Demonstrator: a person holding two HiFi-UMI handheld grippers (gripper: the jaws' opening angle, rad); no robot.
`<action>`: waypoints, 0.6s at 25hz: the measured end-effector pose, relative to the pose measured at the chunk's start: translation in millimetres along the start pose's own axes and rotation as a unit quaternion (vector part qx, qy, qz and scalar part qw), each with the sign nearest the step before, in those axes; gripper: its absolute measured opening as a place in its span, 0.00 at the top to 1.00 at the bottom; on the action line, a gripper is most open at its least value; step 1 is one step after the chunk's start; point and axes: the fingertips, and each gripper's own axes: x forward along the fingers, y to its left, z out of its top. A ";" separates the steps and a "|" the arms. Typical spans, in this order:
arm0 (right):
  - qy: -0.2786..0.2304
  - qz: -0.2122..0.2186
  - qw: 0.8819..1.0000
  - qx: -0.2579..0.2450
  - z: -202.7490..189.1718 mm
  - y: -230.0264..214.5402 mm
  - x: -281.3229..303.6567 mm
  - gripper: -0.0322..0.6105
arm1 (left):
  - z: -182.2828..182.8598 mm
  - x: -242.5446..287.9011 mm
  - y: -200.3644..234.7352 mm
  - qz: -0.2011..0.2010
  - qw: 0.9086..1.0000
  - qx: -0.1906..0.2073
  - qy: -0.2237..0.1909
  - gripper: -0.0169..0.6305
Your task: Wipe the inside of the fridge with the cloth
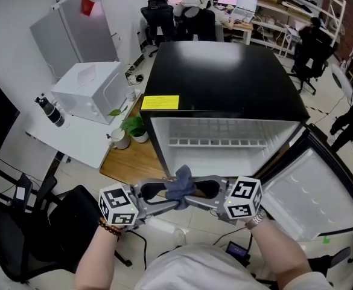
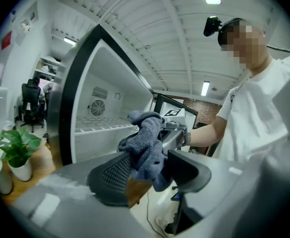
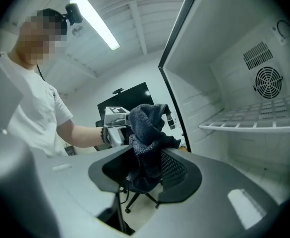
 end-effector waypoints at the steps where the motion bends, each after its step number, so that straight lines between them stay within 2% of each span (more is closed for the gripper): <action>1: 0.001 -0.017 1.000 -0.008 -1.9 -6.9 1.5 0.70 | -2.6 -3.0 7.5 0.019 1.000 -0.002 -0.001 0.59; 4: 0.004 -0.075 0.997 -0.029 -9.4 -30.2 7.2 0.70 | -10.1 -13.6 30.6 0.077 0.997 -0.013 -0.010 0.58; 8: 0.017 -0.144 0.988 -0.056 -21.9 -60.7 18.2 0.71 | -19.2 -24.5 56.9 0.148 0.988 -0.026 -0.021 0.58; 15: 0.041 -0.221 0.970 -0.096 -42.2 -102.8 48.2 0.71 | -20.8 -35.0 98.2 0.242 0.968 -0.042 -0.039 0.58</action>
